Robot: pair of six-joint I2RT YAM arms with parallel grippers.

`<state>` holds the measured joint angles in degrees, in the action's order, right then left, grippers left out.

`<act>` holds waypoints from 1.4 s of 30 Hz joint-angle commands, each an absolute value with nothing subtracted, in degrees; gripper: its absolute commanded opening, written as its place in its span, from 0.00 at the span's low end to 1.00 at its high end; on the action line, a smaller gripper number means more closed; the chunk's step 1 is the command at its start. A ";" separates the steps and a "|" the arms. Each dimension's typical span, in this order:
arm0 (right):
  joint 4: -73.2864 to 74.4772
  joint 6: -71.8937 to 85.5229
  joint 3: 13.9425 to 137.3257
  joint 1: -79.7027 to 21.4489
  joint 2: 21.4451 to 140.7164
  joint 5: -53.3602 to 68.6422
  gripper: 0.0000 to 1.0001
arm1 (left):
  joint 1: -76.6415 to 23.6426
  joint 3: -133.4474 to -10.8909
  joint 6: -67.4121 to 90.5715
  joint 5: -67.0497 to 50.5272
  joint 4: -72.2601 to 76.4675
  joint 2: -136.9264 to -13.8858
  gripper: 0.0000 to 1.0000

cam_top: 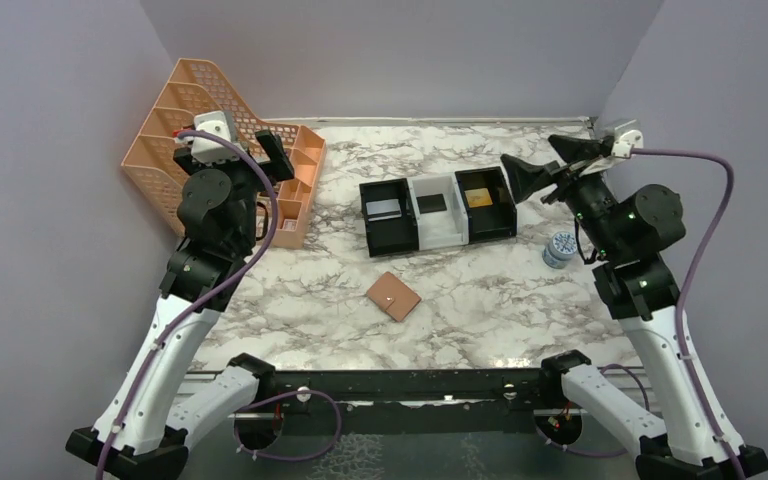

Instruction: Take the credit cards out of the card holder

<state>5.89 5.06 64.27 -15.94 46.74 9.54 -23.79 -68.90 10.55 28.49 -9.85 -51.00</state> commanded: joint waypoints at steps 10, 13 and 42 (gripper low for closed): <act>2.82 20.51 37.93 -13.32 47.78 35.43 0.99 | -15.93 -49.44 21.98 12.50 -13.18 -45.16 0.99; 6.73 19.72 34.69 -13.11 49.07 38.13 0.97 | -15.08 -44.91 25.84 4.26 -13.04 -46.24 0.99; -2.27 30.85 43.31 -24.51 92.05 26.73 0.78 | -38.87 -27.47 48.27 -5.41 -6.86 -63.50 0.92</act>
